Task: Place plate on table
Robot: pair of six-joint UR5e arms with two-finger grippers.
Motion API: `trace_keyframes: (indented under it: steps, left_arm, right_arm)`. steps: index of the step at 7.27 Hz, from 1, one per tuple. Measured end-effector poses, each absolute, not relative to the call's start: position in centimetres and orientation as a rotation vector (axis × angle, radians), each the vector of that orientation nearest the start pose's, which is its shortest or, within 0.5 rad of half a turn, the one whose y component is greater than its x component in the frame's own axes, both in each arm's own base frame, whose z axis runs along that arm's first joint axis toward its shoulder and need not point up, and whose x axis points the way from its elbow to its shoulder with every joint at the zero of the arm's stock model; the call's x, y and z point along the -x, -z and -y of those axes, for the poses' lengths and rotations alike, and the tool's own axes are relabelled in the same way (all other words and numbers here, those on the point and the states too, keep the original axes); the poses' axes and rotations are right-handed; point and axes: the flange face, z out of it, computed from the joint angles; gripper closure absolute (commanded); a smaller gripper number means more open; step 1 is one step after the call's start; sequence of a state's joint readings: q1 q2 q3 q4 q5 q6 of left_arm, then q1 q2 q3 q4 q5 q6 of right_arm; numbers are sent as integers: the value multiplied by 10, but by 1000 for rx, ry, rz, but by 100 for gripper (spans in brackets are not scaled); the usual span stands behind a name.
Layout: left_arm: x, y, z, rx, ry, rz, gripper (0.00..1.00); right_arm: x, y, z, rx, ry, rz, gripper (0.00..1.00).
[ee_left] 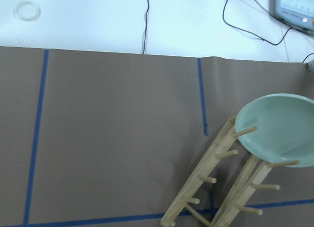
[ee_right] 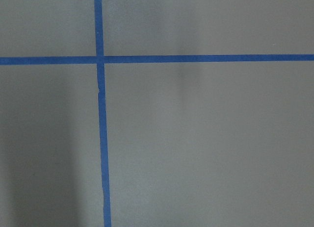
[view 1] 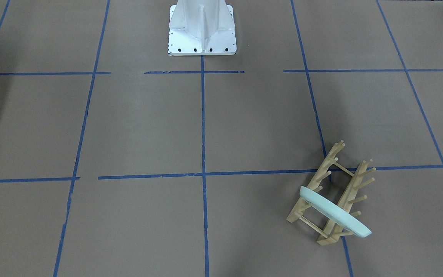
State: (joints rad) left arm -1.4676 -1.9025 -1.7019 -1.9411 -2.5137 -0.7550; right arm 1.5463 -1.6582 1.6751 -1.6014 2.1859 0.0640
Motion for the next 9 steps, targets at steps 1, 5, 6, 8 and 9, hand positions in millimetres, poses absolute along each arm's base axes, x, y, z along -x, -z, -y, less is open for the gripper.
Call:
trace_keyframes:
  steps: [1,5,6,8,9]
  left_arm:
    - [-41,-348,603,-308,249,-1190,0]
    - [-190,-314,622,-187,728,-1402,0]
    - [-228,-304,629,-175,831,-1425,0]
    - [-265,-301,643,-169,905,-1421,0]
    - [-273,-301,652,-176,923,-1412,8]
  right_arm:
    - [-65,-662,455,41,-42,614,0]
    - [-65,-662,455,41,-42,614,0]
    - [-64,-662,455,41,-42,614,0]
    - [-64,-662,455,41,-41,614,0]
    - [-64,-662,455,41,-42,614,0]
